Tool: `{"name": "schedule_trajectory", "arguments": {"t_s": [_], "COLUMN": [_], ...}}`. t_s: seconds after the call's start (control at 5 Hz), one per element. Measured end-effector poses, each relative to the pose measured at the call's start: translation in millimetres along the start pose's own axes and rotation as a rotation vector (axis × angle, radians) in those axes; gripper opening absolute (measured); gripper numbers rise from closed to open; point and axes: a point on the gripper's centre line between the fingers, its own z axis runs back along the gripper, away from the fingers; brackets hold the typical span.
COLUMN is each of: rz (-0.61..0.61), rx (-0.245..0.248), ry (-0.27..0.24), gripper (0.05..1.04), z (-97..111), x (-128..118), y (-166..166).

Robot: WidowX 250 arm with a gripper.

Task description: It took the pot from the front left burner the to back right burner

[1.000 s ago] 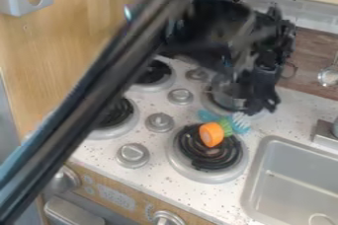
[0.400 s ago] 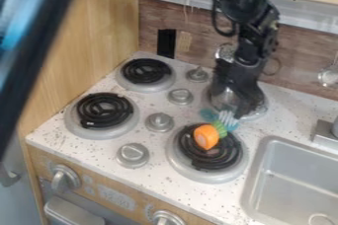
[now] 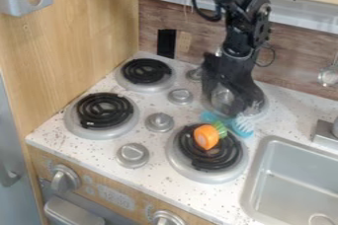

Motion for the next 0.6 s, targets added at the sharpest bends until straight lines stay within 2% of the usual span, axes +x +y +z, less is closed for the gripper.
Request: {"name": "schedule_trajectory", "arguments": {"t_s": [0.2, 0.4, 0.6], "rz": [0.091, 0.146, 0.172], "rx": [-0.082, -0.122, -0.124], "ry": [0.039, 0.078, 0.101], "gripper": [0.999, 0.999, 0.999], "z": [-1.1, -0.9, -1.3], "x": [-11.5, -18.8, -15.8], "y": [-3.5, -1.2, -0.4]}}
